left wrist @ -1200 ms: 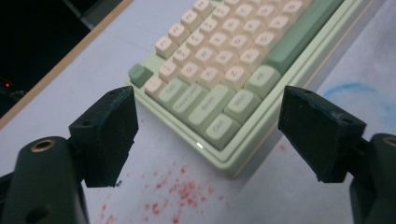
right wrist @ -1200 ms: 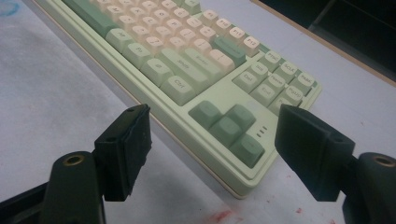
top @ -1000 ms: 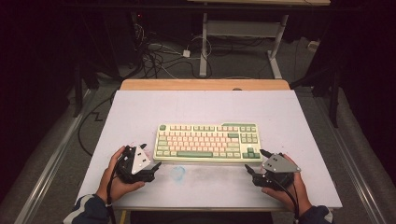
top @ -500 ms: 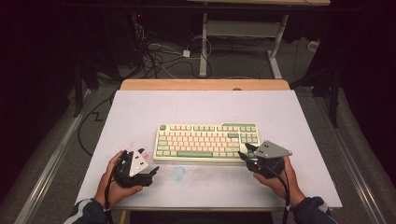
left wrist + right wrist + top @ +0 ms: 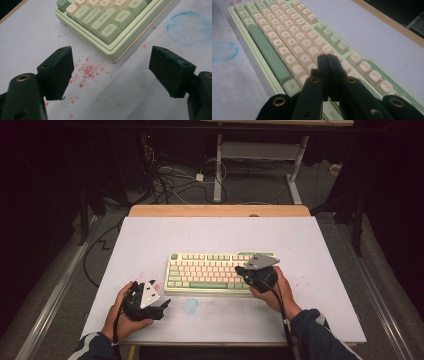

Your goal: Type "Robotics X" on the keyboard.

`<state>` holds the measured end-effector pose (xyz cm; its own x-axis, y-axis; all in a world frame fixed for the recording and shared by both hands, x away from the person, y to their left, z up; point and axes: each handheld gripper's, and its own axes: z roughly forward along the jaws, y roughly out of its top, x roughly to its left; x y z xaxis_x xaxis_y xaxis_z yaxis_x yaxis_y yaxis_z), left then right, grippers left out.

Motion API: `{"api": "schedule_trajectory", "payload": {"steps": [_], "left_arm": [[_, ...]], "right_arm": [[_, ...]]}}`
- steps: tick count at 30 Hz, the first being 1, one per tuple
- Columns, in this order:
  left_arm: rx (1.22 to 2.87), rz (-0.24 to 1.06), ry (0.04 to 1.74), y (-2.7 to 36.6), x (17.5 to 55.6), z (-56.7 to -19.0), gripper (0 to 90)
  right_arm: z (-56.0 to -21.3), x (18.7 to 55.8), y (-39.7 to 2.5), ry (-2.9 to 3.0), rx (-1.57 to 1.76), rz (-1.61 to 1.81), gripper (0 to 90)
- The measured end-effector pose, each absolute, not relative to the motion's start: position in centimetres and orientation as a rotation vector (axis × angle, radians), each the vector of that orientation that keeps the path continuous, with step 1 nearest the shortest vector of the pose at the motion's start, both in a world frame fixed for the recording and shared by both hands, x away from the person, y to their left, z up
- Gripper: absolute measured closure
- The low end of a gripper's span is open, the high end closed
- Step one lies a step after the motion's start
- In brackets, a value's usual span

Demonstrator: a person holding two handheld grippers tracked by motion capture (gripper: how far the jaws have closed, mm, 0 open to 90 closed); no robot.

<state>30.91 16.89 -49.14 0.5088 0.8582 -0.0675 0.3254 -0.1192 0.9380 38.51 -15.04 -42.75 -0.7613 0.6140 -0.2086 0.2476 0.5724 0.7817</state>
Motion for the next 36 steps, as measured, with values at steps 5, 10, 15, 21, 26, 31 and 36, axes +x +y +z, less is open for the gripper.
{"api": "schedule_trajectory", "payload": {"steps": [5,10,15,21,26,31,36], "left_arm": [[1.693,0.622,1.014,16.9,30.9,-49.2,18.7],[1.702,0.617,1.013,16.9,30.8,-49.3,18.7],[1.708,0.613,1.006,16.7,30.8,-49.4,18.7],[1.717,0.614,1.004,16.8,30.8,-49.5,18.7],[1.716,0.611,1.002,16.7,30.7,-49.5,18.7],[1.72,0.611,1.002,16.7,30.7,-49.6,18.7],[1.722,0.612,1.003,16.7,30.7,-49.6,18.7]], "right_arm": [[-42.8,39.7,-12.9,2.374,0.667,1.066,90.0],[-43.6,40.9,-11.4,2.408,0.67,1.022,90.0],[-44.2,41.8,-10.7,2.425,0.682,0.981,90.0],[-44.6,42.2,-10.2,2.437,0.691,0.96,90.0],[-44.9,42.5,-10.0,2.442,0.694,0.945,90.0],[-45.0,42.5,-9.9,2.439,0.693,0.925,90.0],[-45.0,42.4,-9.8,2.458,0.684,0.902,89.6]]}}
